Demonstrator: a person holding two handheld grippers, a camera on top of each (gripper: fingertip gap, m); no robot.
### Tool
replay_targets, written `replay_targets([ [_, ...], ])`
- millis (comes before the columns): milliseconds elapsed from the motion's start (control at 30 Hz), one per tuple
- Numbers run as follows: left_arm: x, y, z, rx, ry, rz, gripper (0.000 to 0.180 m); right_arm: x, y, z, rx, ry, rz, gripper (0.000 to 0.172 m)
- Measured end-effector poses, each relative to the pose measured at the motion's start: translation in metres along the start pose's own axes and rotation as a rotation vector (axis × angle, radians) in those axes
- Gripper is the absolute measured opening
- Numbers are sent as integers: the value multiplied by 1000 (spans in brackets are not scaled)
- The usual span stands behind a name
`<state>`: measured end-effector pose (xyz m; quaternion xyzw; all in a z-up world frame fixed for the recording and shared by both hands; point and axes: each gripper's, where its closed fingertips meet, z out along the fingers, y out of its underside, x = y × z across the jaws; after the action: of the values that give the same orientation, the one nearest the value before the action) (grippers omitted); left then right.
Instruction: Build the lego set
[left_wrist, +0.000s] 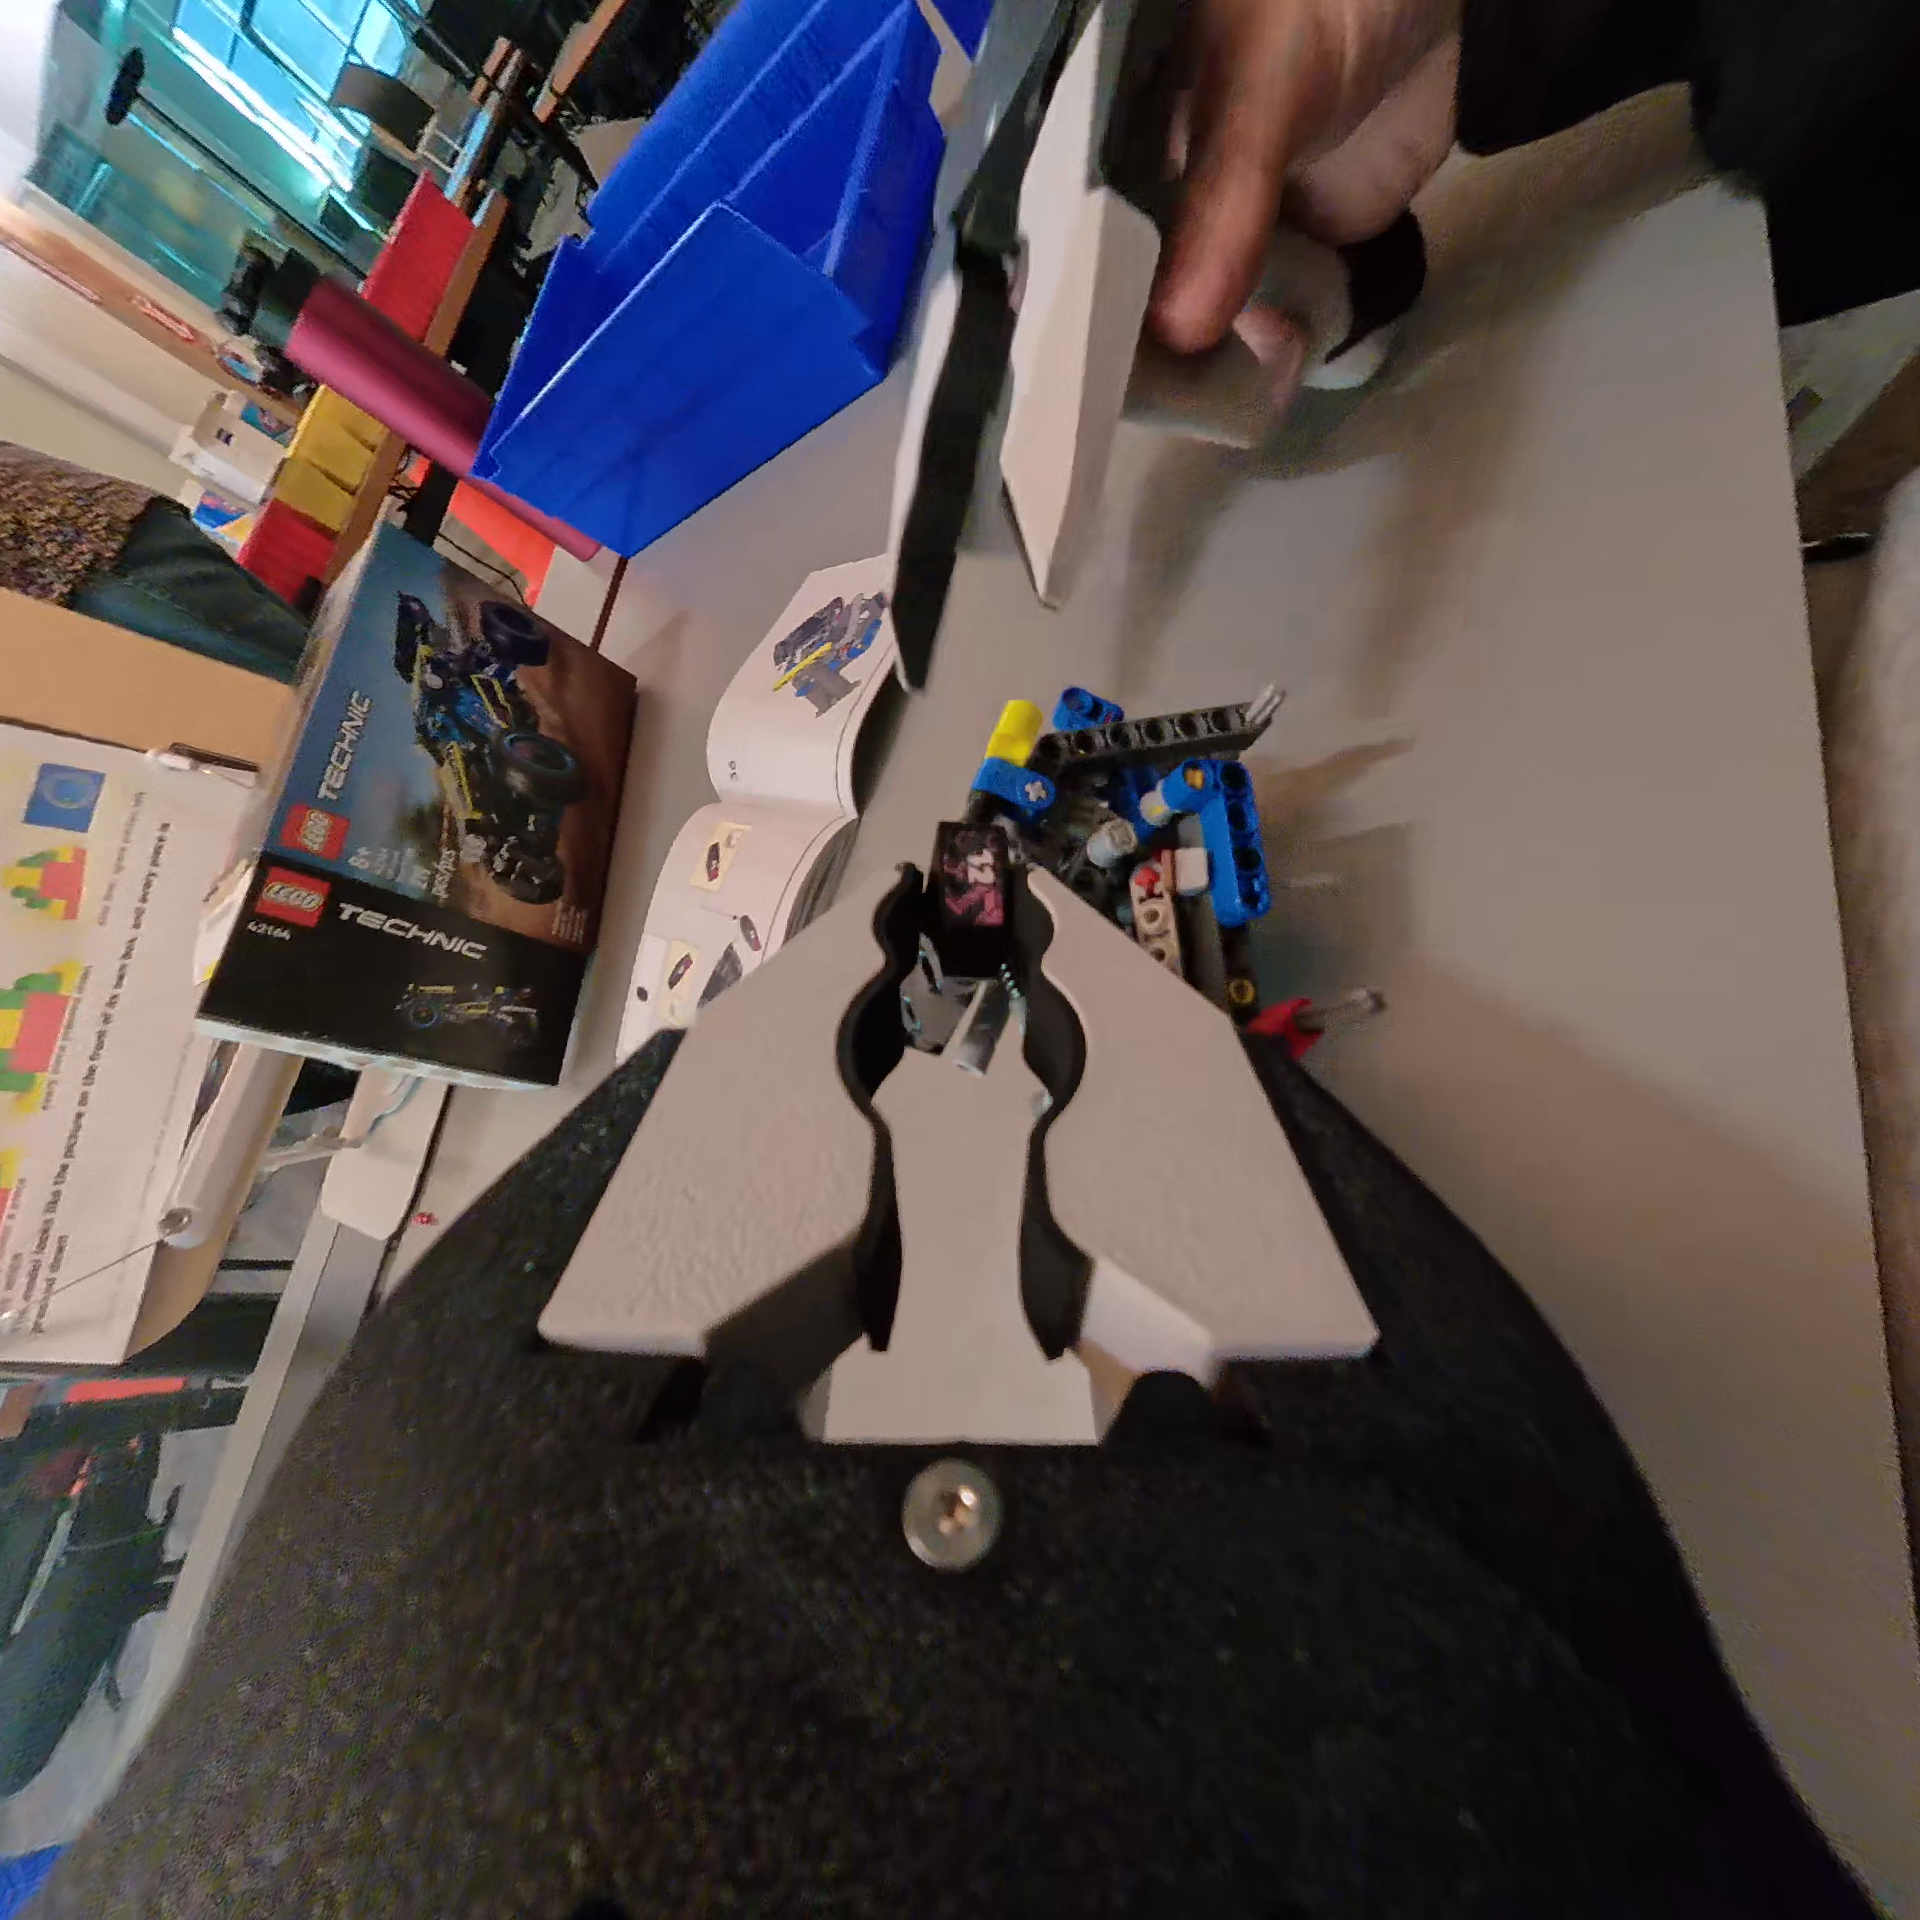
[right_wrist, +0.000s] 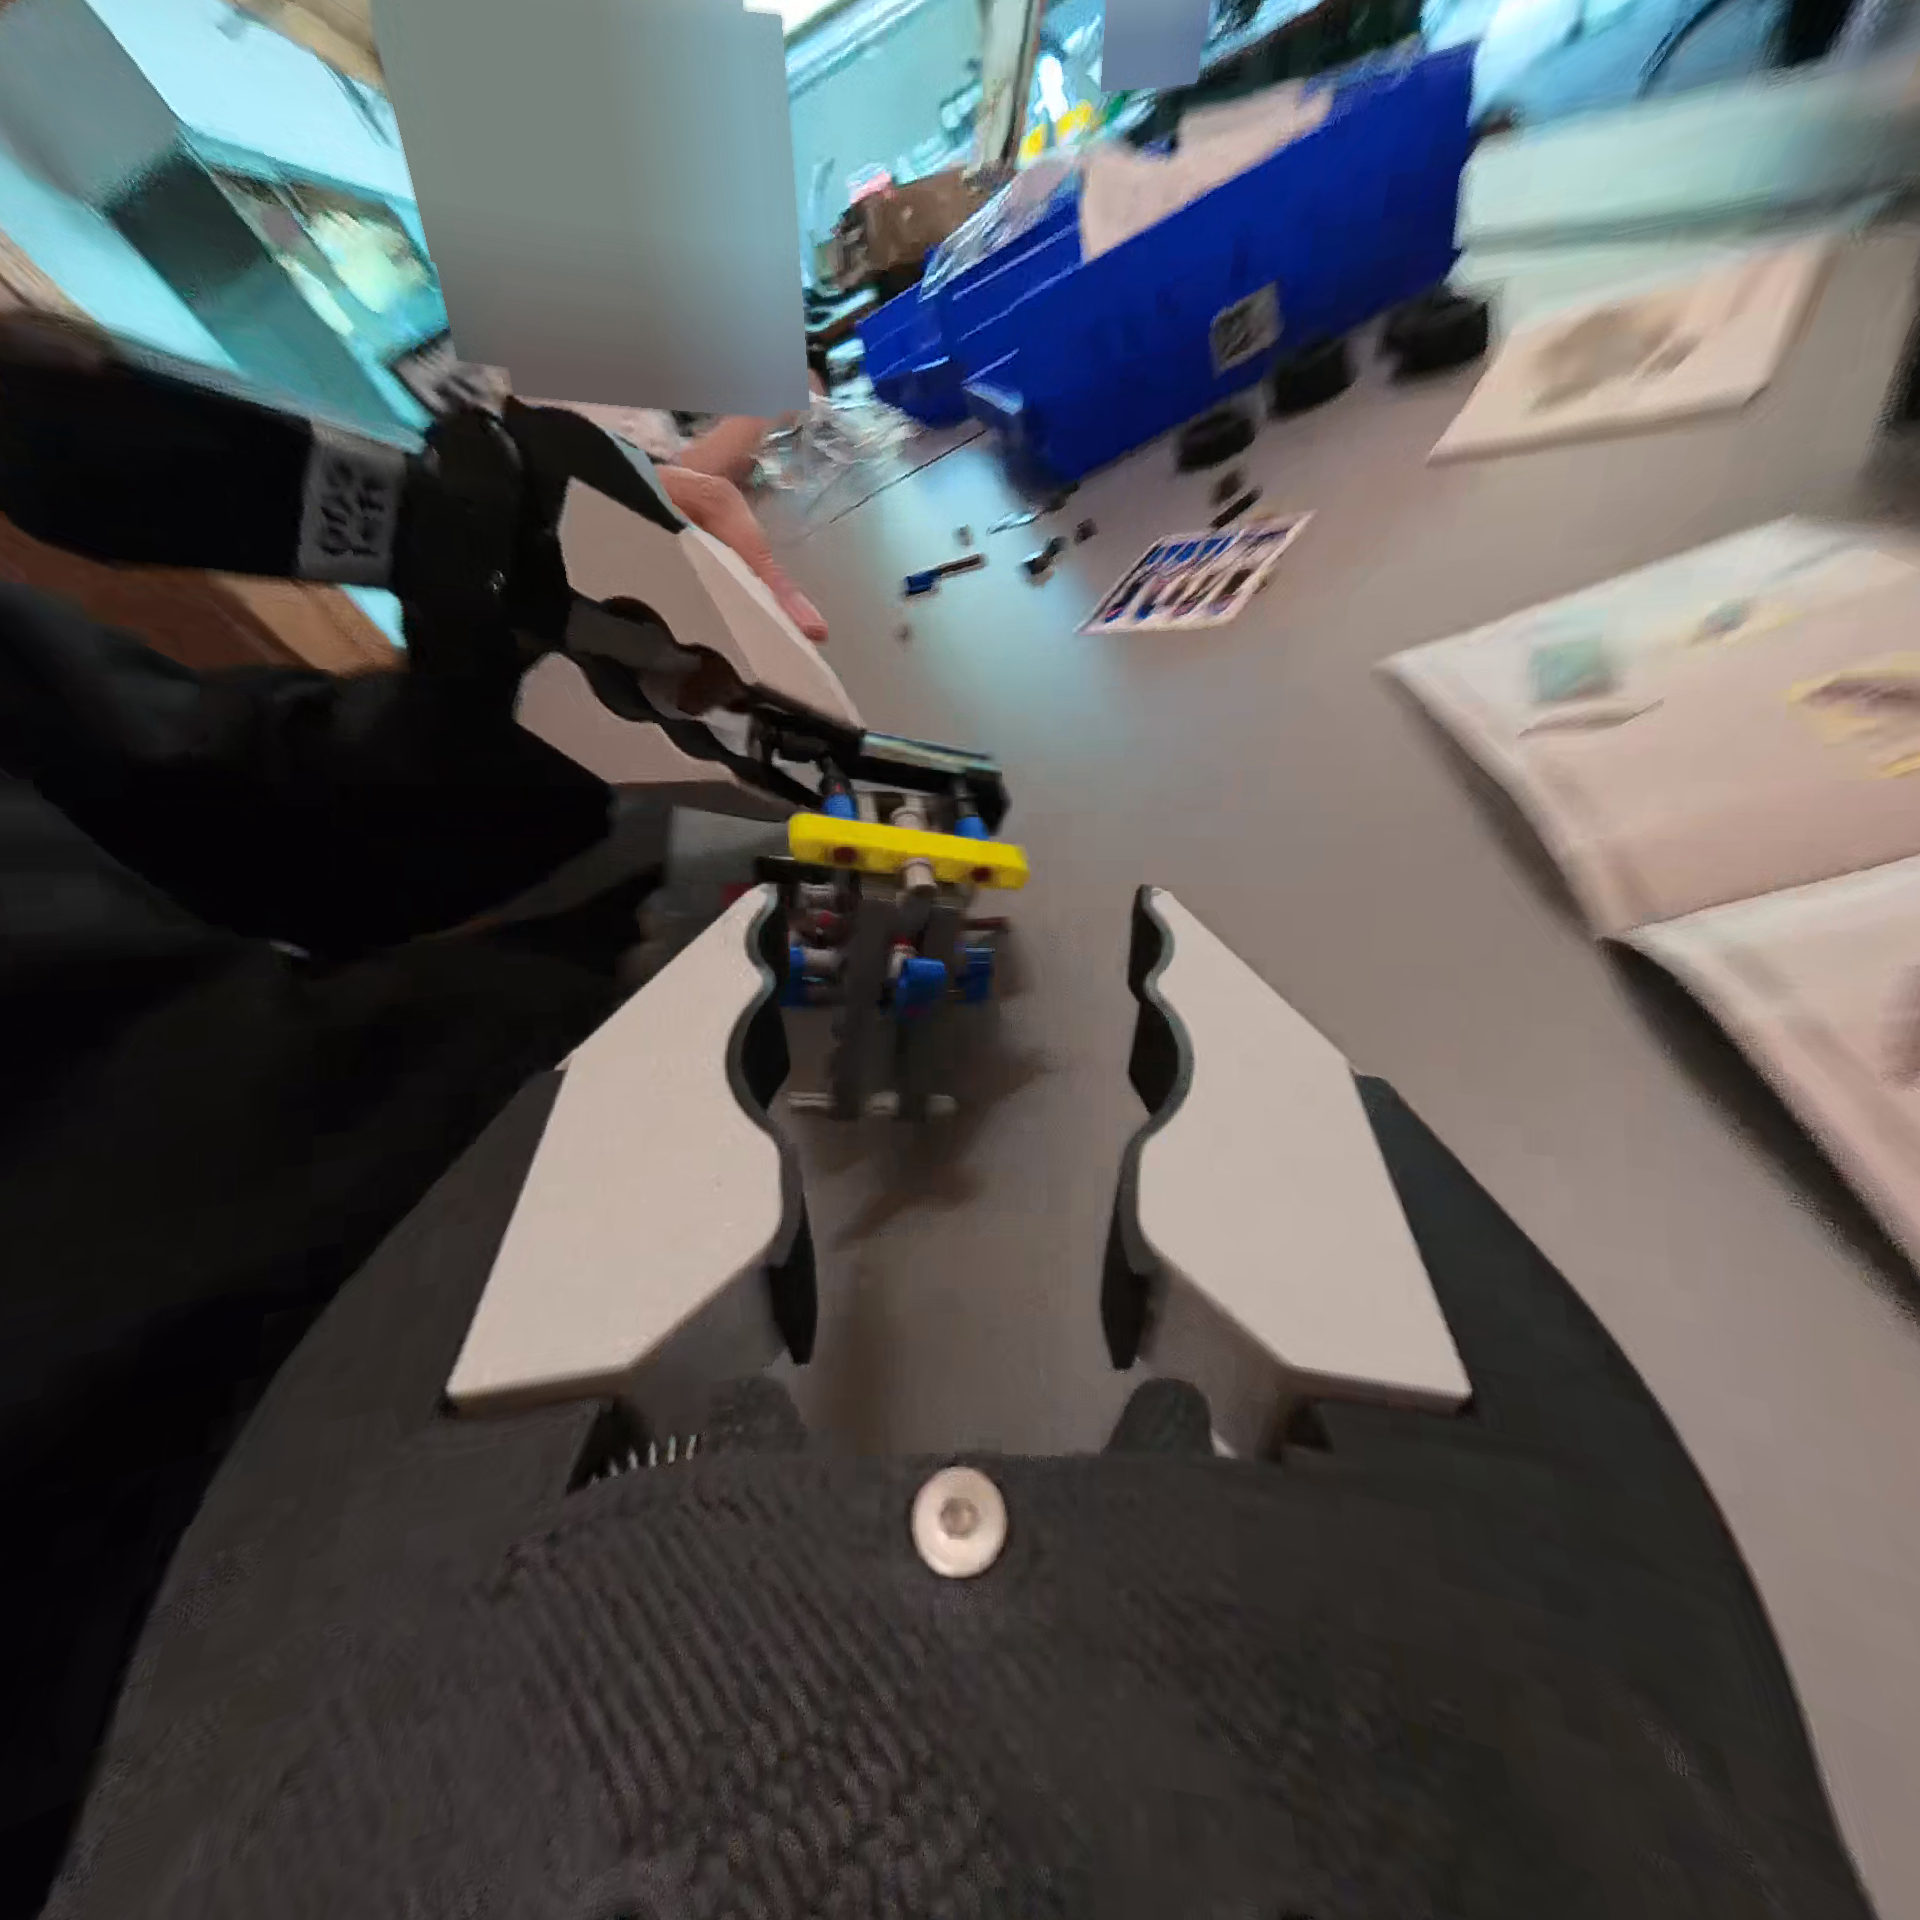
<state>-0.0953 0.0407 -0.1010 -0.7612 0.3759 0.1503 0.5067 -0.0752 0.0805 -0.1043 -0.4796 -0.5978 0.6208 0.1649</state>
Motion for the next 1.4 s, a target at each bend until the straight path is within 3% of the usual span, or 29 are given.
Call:
replay_targets([
  [100, -4, 0, -1, -18, -3, -61, 13, 7, -12, -22, 23, 164, -301, 54],
  [167, -6, 2, -1, -46, 6, -117, 13, -3, -13, -25, 9, 175, -443, 50],
  [267, -5, -2, -1, -64, 50, -168, 13, -22, 0, -18, -72, 102, -576, 43],
  [433, -4, -12, -3, -20, 136, -261, 12, -8, 7, -18, -147, 189, -697, 21],
  [567, -2, -11, 1, 5, 231, -383, 12, -15, 2, -20, -60, 145, -704, 14],
  [733, -2, -10, 7, 17, 303, -503, 12, -18, 9, -14, -46, 89, -671, 30],
  [833, -1, -8, 12, 14, 346, -548, 12, -15, 12, -10, -52, 82, -650, 29],
  [1200, 8, 7, 29, -2, 562, -696, 12, -8, 23, -11, -145, -23, -550, 22],
  [1400, 1, 19, 42, 48, 637, -719, 12, 4, 34, 1, -295, -146, -451, 18],
])
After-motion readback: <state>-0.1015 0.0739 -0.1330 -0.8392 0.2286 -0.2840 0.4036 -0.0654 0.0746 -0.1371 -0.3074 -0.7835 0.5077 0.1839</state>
